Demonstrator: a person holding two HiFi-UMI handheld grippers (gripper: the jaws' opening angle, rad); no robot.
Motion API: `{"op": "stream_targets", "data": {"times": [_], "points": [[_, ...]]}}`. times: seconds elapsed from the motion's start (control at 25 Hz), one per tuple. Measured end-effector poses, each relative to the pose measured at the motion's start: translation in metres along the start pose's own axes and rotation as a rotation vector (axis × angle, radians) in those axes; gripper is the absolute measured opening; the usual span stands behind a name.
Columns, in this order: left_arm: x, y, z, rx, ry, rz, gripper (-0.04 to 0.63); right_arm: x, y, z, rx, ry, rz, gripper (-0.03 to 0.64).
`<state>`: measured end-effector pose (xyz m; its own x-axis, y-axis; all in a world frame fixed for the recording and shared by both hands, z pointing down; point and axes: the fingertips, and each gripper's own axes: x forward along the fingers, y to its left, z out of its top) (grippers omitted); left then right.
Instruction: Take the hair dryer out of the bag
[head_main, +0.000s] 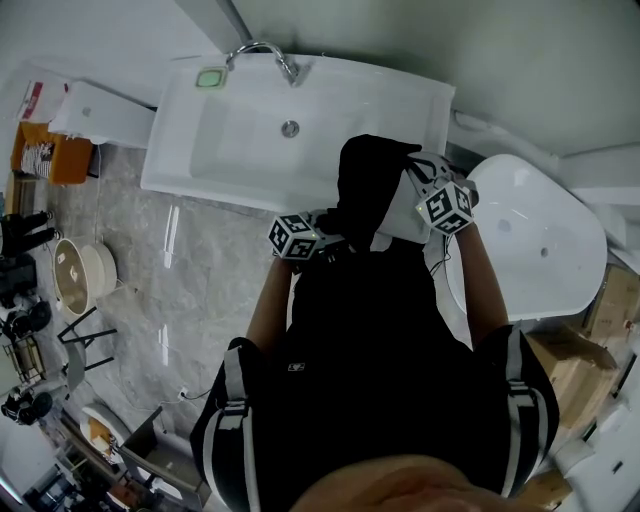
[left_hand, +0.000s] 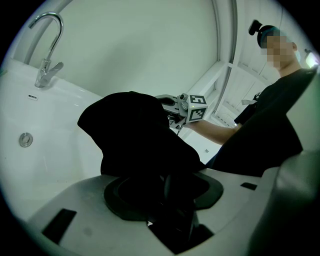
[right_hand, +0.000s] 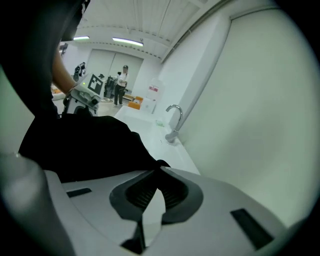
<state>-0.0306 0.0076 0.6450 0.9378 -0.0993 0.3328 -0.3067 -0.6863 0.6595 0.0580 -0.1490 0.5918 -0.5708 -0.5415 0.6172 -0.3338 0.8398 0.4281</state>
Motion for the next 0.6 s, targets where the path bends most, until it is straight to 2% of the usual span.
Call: {"op": "stream_targets", "data": {"times": [0.2,0.6], "points": [[-0.003,-0.001,-0.003,0.013,0.017,-0.012,0.192,-0.005,-0.031,0.004,0.019,0.002,-0.093,0.067],[-0.004,0.004,-0.009,0.008,0.034,-0.017,0.193,-0.028,-0.090,0.014,-0.017,0.020,-0.244,0.067]]}}
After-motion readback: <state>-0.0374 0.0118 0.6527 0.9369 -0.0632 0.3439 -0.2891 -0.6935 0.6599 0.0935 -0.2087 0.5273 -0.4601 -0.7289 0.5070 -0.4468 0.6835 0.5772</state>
